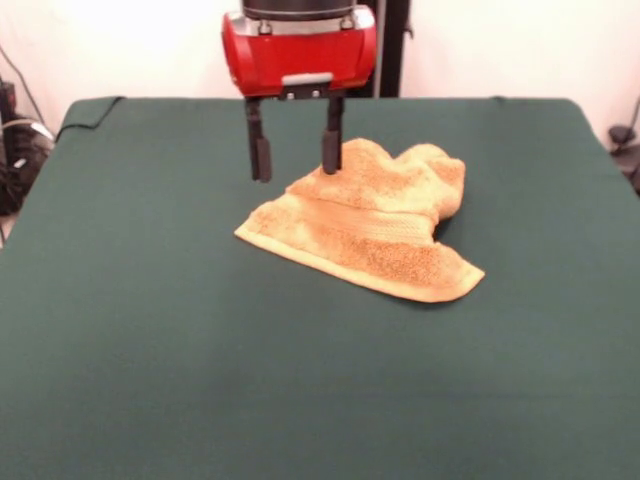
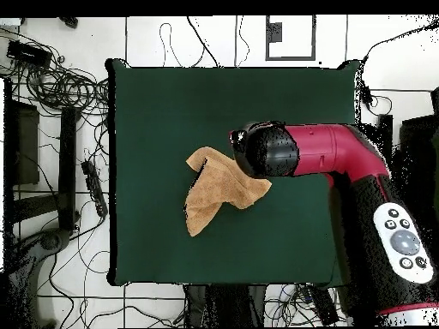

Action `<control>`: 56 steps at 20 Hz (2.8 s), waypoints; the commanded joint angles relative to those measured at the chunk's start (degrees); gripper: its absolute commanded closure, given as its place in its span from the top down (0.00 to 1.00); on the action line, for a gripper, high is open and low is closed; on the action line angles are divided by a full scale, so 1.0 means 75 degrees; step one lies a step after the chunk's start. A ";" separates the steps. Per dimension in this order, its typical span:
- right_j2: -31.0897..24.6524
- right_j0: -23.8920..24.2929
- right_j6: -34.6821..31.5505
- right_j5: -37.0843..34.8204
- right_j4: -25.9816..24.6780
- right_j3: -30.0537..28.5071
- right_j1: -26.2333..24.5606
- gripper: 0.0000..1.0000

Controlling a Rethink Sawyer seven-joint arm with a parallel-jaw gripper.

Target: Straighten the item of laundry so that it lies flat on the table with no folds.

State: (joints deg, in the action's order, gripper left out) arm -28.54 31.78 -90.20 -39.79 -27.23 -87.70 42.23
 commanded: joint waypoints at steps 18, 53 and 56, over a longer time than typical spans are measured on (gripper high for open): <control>-0.1250 0.0432 0.1305 0.0164 -0.0758 -0.1081 -0.0802 1.00; -0.1170 0.0552 0.0967 0.1197 -0.1311 -0.0957 -0.1639 1.00; -0.0985 0.0481 0.0717 0.1245 -0.1444 -0.1107 -0.1542 1.00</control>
State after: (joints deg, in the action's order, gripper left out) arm -33.30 37.44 -90.19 -32.68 -34.70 -91.19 31.61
